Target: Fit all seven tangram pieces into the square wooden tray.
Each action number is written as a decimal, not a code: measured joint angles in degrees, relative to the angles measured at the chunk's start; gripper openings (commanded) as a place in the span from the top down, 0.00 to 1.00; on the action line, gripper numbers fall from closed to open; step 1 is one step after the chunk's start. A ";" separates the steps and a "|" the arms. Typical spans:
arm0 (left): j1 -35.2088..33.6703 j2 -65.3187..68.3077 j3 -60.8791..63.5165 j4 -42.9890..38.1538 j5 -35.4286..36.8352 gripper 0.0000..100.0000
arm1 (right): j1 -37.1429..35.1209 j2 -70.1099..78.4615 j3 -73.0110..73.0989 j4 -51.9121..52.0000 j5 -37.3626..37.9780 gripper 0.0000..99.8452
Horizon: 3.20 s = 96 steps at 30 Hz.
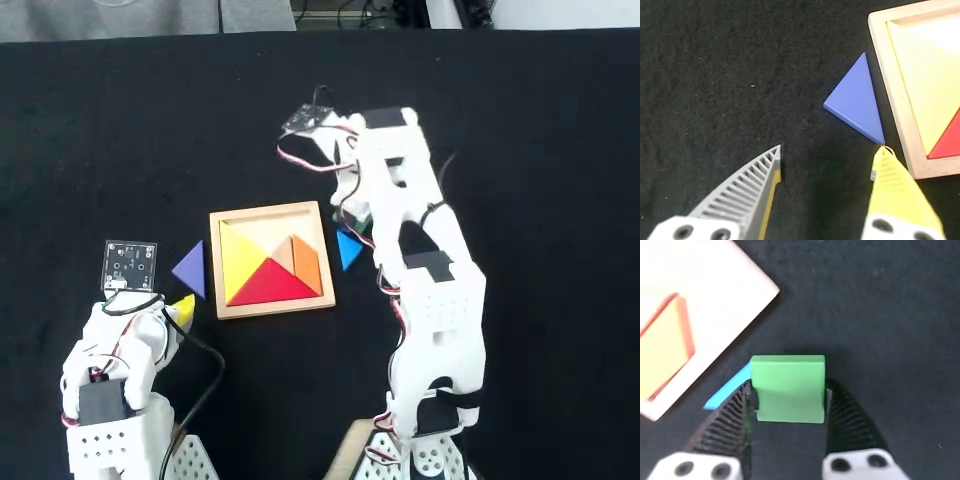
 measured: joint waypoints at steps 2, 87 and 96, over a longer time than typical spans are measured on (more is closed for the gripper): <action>0.00 0.00 0.00 0.00 0.00 0.71 | 0.00 0.00 -3.60 3.96 0.00 0.98; 0.00 0.00 0.00 0.00 0.00 0.71 | -21.89 -2.64 7.91 -12.48 -31.74 0.98; 0.00 0.00 0.00 0.00 0.00 0.71 | -21.01 -2.46 3.69 -9.05 -31.74 0.98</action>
